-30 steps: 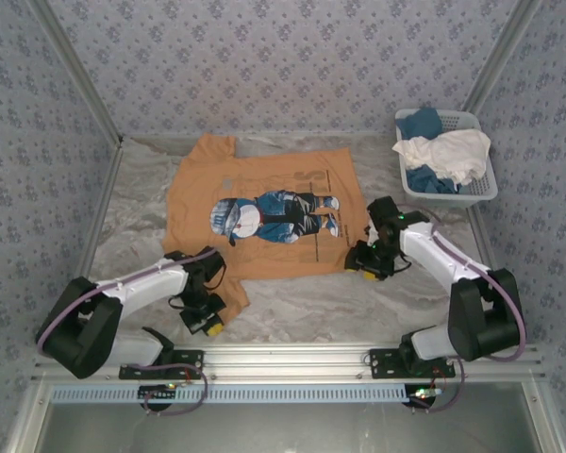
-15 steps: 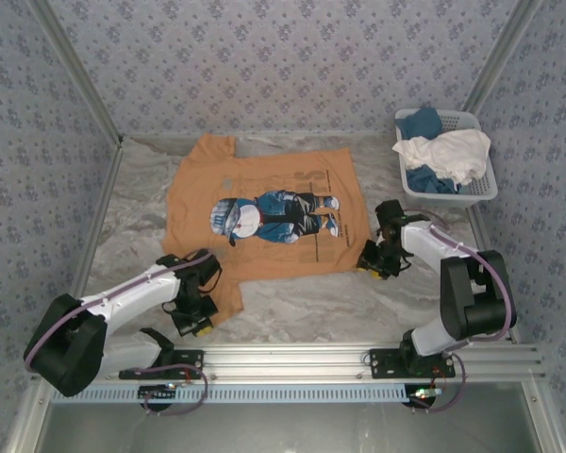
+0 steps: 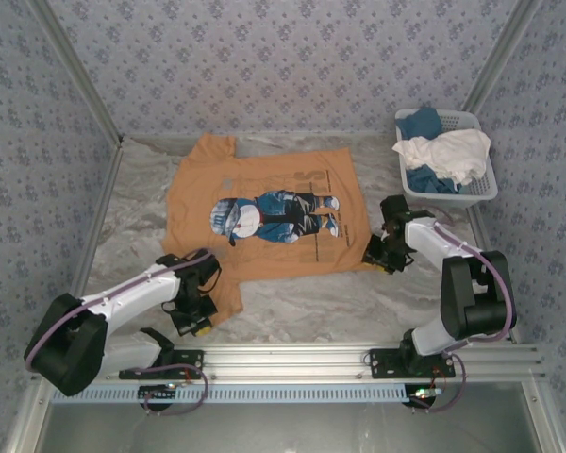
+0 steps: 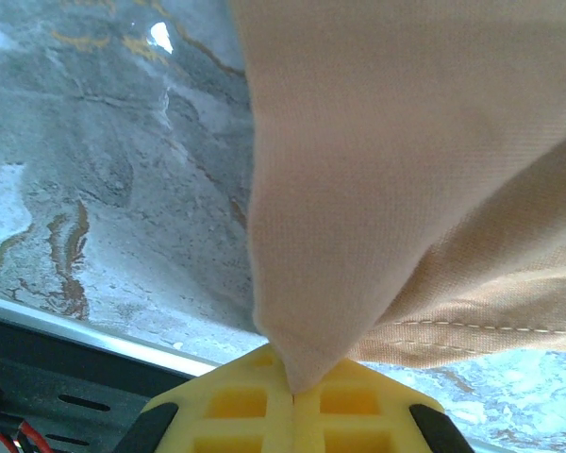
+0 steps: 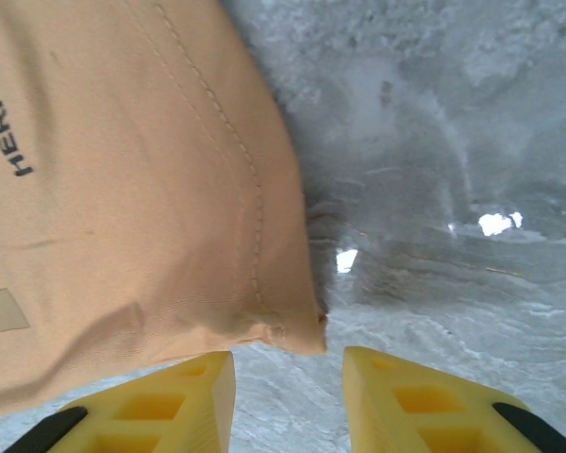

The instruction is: Fold and stack the t-shirts

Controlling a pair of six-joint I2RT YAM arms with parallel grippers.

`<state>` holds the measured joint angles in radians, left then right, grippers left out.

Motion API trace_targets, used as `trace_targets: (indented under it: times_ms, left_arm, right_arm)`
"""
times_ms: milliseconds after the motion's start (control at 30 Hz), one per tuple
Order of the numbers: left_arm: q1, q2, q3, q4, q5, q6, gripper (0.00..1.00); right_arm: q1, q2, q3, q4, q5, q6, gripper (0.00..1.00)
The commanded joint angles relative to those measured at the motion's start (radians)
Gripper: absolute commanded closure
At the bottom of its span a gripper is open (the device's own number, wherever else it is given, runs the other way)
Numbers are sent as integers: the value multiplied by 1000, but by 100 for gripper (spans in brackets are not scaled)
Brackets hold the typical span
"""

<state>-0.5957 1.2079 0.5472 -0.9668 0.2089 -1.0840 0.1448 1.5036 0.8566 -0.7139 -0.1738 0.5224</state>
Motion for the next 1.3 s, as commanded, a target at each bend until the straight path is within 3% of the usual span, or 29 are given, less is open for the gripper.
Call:
trace_targets:
  times_ms: [0,300,500,733,867,1100,1267]
  left_arm:
    - [6,13,17,-15,-8,12,100]
    - [7,5,21,-25,-8,10,100]
    - [0,-77,15,-100,32,23,100]
    - [-20,-300,1,-158,125,-28,100]
    - [-22,-375,19,-112,102,-91,100]
    - [-4,-305,237,-58,-113,-99,100]
    - [78,-163,375,36,-131,-39,100]
  right_arm:
    - [-11,15,14,-36,17,-33,63]
    - [9,88,16,30,-10,0,73]
    - [42,59,7,6,12,-2,99]
    - [92,-115,-67,-114,2,-10,100]
    - [108,-181,-77,-167,-9,2,100]
    - [77,-173,-16,-189,-14,8,100]
    - [33,-99,61,-163,-82,14,100]
